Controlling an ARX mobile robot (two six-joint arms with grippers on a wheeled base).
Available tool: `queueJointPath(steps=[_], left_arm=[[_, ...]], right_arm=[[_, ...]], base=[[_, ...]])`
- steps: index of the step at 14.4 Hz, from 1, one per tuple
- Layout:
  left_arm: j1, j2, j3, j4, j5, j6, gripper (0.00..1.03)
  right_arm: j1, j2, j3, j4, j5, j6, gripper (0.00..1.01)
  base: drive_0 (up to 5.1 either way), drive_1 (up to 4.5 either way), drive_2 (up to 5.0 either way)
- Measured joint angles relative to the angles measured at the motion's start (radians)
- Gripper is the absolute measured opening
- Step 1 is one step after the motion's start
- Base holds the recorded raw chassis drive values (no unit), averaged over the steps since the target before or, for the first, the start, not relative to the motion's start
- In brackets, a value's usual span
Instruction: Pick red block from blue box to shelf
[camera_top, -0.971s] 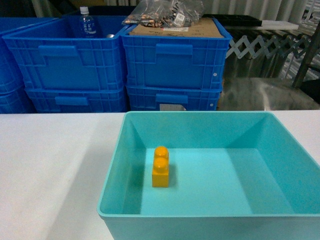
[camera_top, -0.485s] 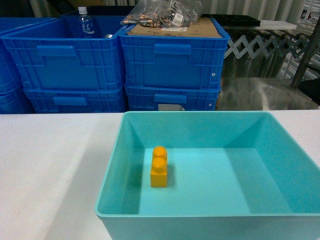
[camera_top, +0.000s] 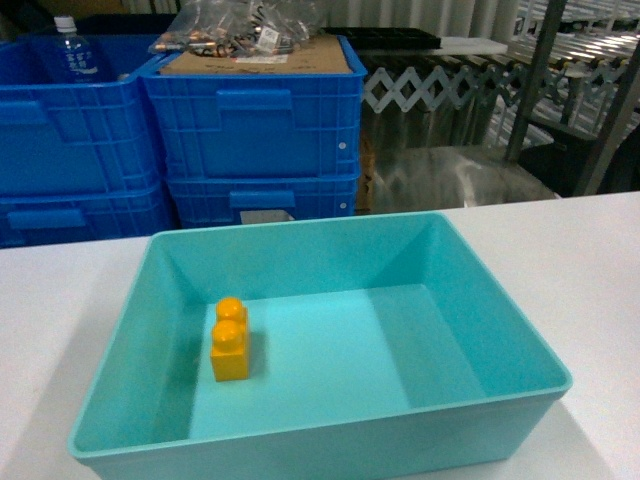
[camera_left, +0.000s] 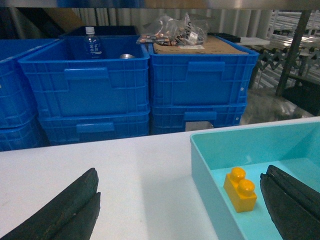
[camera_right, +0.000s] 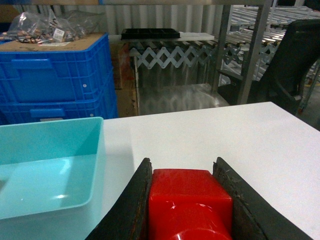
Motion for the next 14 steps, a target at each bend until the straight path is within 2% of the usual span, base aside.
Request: queueJointPath(steps=[14], left_arm=[[0.000,0.000,0.000,0.000,0.000,0.000,0.98]], right_arm=[[0.000,0.000,0.000,0.000,0.000,0.000,0.29]], base=[[-1.6,-1.58,-1.6]])
